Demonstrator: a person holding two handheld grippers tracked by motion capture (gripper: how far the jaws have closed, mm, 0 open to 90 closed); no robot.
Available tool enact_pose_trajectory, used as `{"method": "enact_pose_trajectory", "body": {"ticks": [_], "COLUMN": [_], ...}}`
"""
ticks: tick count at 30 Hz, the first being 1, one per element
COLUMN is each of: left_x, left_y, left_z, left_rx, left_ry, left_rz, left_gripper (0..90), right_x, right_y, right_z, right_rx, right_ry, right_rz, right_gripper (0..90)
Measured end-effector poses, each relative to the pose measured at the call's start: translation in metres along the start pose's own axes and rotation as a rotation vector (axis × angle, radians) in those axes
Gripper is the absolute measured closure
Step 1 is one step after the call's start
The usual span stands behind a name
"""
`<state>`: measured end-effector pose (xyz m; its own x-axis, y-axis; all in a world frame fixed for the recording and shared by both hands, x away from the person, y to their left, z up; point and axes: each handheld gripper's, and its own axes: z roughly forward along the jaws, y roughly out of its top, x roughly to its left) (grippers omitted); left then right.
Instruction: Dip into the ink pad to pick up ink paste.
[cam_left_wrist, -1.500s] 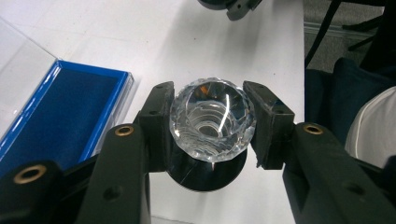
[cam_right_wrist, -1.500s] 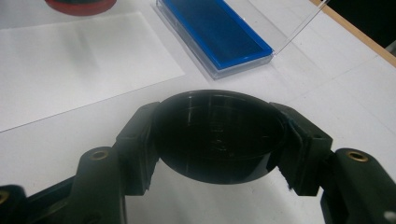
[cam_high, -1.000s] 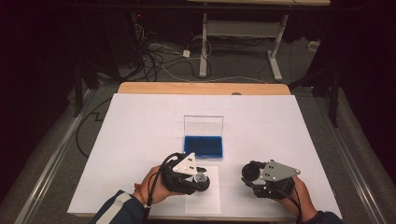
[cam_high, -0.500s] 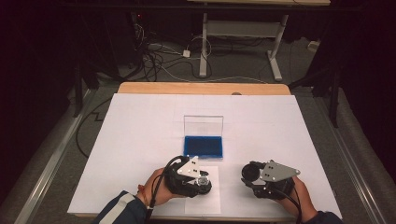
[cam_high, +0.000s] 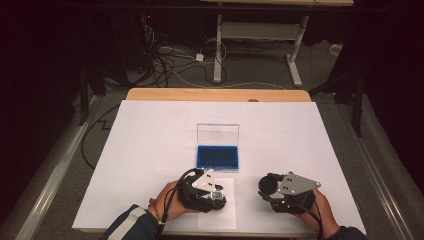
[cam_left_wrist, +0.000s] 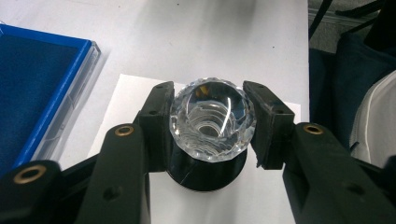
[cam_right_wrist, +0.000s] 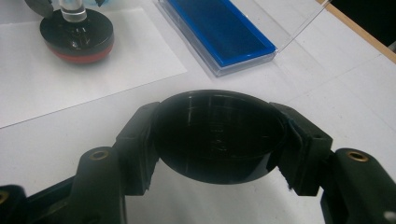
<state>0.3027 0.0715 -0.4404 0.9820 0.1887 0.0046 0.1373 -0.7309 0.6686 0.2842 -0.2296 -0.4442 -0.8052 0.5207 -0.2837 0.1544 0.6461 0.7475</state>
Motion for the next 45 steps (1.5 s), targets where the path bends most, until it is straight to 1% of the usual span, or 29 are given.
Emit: {"method": "enact_pose_trajectory", "body": {"ticks": [2, 4, 7, 9, 11, 14, 19, 25, 31, 35, 38, 45], "left_x": [0.0, 0.0, 0.0, 0.001, 0.0, 0.001, 0.002, 0.003, 0.001, 0.003, 0.002, 0.002], "left_y": [0.0, -0.001, -0.002, -0.003, -0.003, -0.005, -0.006, -0.007, -0.007, -0.009, -0.009, -0.011], "left_z": [0.0, 0.001, 0.007, 0.007, 0.007, 0.007, 0.008, 0.008, 0.009, 0.009, 0.009, 0.01], "left_rx": [-0.005, 0.003, 0.016, 0.004, 0.01, 0.002, -0.003, -0.006, -0.008, -0.022, -0.022, -0.033], "left_ry": [0.001, 0.007, 0.004, -0.001, 0.003, -0.001, -0.007, -0.015, -0.002, -0.011, -0.006, -0.009], "left_rz": [-0.002, 0.0, -0.005, -0.014, -0.007, -0.026, -0.034, -0.034, -0.035, -0.043, -0.046, -0.052], "left_gripper": [54.1, 54.1, 54.2, 54.1, 54.2, 54.2, 54.2, 54.2, 54.2, 54.2, 54.2, 54.2], "right_x": [0.0, 0.0, 0.0, 0.0, 0.0, 0.0, 0.0, 0.001, 0.001, 0.001, 0.001, 0.001], "right_y": [0.0, 0.0, 0.0, 0.0, 0.0, 0.0, 0.0, 0.001, 0.001, 0.001, 0.001, 0.001], "right_z": [0.0, 0.0, 0.0, 0.0, 0.0, 0.0, 0.0, -0.001, 0.0, 0.0, 0.0, -0.001], "right_rx": [-0.001, 0.0, 0.002, 0.001, 0.002, 0.003, 0.003, -0.004, -0.003, -0.002, -0.002, -0.004], "right_ry": [0.0, 0.0, 0.001, 0.002, 0.001, 0.002, 0.001, -0.003, -0.004, -0.004, -0.002, 0.0], "right_rz": [0.001, 0.0, -0.001, -0.001, -0.001, -0.002, -0.005, -0.006, -0.006, -0.004, -0.01, -0.008], "right_gripper": [38.4, 38.4, 38.4, 38.4, 38.4, 38.3, 38.4, 38.4, 38.4, 38.4, 38.4, 38.4]}}
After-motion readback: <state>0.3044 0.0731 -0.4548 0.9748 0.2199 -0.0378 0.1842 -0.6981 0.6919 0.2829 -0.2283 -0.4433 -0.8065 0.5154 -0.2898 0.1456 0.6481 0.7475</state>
